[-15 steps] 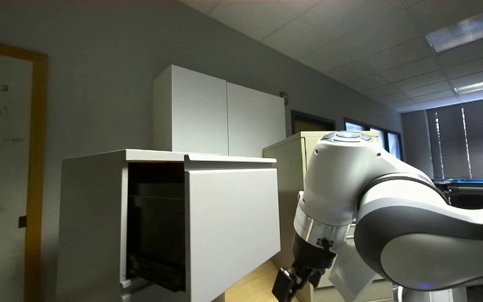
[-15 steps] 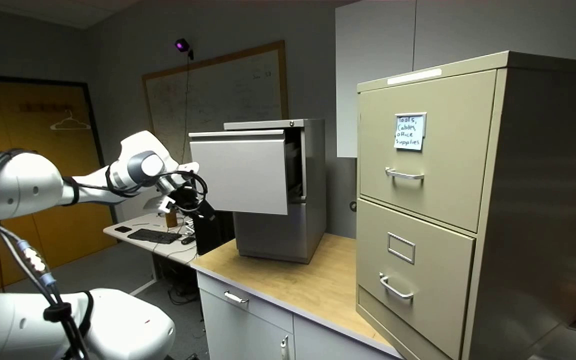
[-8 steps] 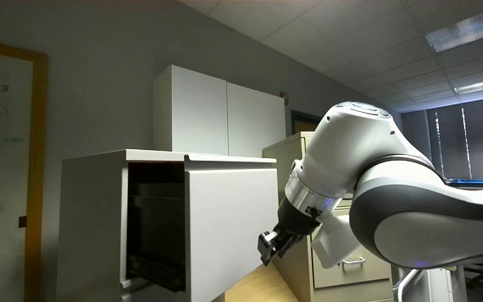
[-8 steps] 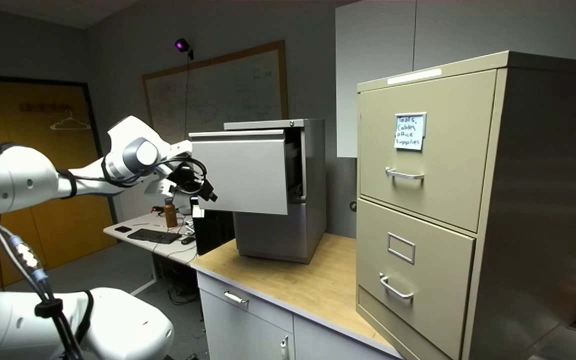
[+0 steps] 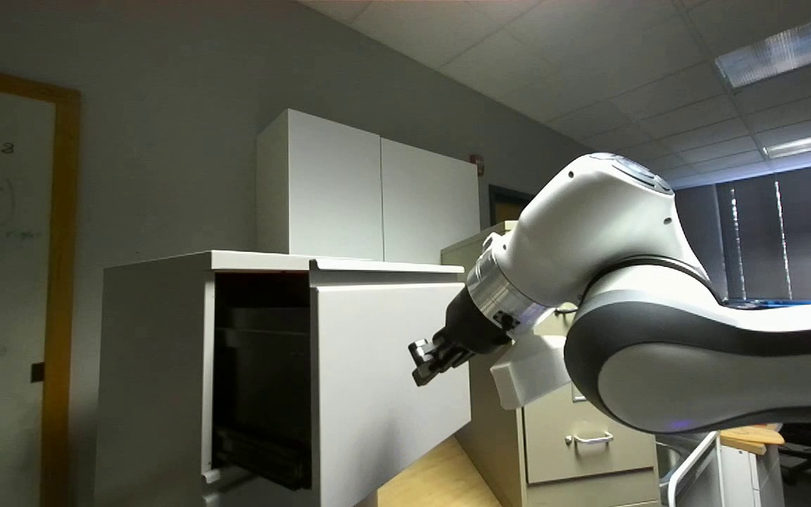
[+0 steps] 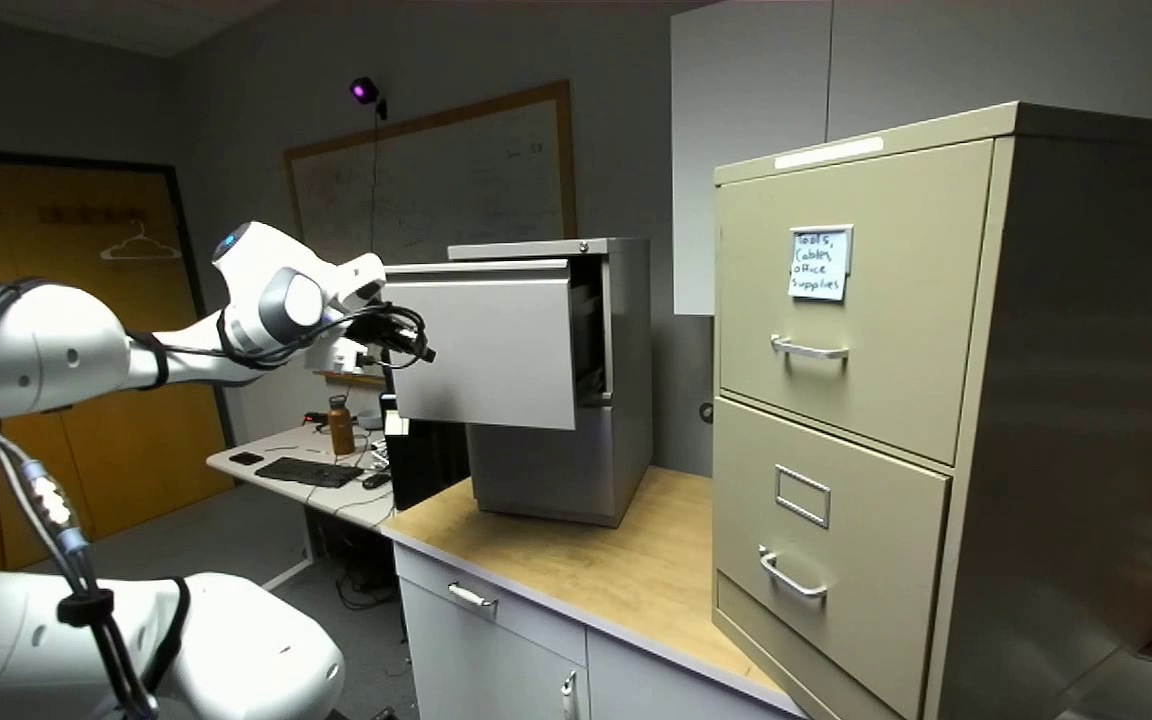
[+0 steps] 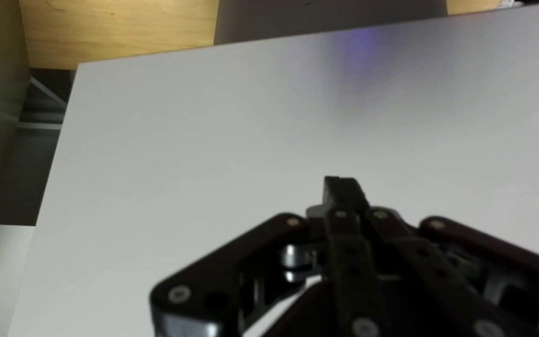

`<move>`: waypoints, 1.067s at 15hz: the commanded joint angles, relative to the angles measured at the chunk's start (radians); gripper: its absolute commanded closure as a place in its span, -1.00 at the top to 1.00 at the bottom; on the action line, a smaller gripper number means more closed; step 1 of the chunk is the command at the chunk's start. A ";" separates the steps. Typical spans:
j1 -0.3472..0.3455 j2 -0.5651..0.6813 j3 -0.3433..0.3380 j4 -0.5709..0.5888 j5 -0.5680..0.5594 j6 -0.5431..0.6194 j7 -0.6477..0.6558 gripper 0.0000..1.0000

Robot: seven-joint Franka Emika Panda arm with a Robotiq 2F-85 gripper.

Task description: Close the top drawer on the left

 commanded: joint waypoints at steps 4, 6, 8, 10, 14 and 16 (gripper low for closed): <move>-0.051 0.131 0.043 0.112 0.013 0.129 0.009 -1.00; -0.054 0.165 0.063 0.141 0.012 0.154 0.009 -1.00; -0.065 0.196 0.091 0.176 0.004 0.157 0.016 -1.00; -0.080 0.231 0.122 0.221 -0.006 0.151 0.022 -1.00; -0.143 0.305 0.210 0.337 -0.042 0.142 0.050 -1.00; -0.190 0.337 0.258 0.398 -0.069 0.138 0.065 -1.00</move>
